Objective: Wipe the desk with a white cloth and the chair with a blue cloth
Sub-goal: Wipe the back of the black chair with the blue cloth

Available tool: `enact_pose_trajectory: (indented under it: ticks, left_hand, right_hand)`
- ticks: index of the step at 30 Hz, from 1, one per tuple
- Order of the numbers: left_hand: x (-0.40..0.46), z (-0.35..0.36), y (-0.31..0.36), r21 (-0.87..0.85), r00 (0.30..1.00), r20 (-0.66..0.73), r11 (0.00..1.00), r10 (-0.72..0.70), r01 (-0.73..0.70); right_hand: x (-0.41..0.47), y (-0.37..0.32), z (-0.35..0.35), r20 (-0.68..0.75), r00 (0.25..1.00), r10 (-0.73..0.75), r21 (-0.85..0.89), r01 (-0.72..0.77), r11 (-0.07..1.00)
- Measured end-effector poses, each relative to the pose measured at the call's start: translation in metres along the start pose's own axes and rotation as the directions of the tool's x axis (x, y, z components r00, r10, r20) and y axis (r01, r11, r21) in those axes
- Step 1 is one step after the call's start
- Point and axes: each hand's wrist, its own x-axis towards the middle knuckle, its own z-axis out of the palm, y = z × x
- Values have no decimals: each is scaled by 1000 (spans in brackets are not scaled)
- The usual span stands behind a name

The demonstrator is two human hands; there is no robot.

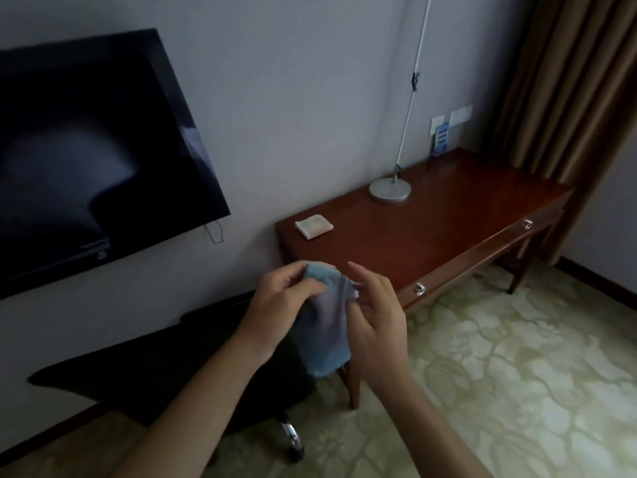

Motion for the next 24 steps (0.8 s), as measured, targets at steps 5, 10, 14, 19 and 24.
enact_pose_trajectory:
  ticks: [5, 10, 14, 19, 24]
  left_hand:
    - [37, 61, 22, 68, 996, 78, 996, 43, -48]
    - [78, 101, 29, 54, 991, 109, 995, 76, -82]
    - [128, 117, 20, 62, 989, 121, 994, 86, -94]
    - [216, 132, -24, 209, 997, -13, 976, 73, -69]
    - [302, 158, -69, 193, 991, -134, 980, -24, 50]
  right_hand:
    - [71, 30, -74, 111, 993, -49, -96, 59, 994]
    - [126, 66, -105, 362, 928, 86, 145, -147, 978]
    - [167, 98, -114, 468, 879, 95, 157, -189, 969]
    - [241, 160, -128, 350, 922, 169, -62, -157, 986]
    - [327, 209, -131, 369, 907, 202, -282, -98, 954]
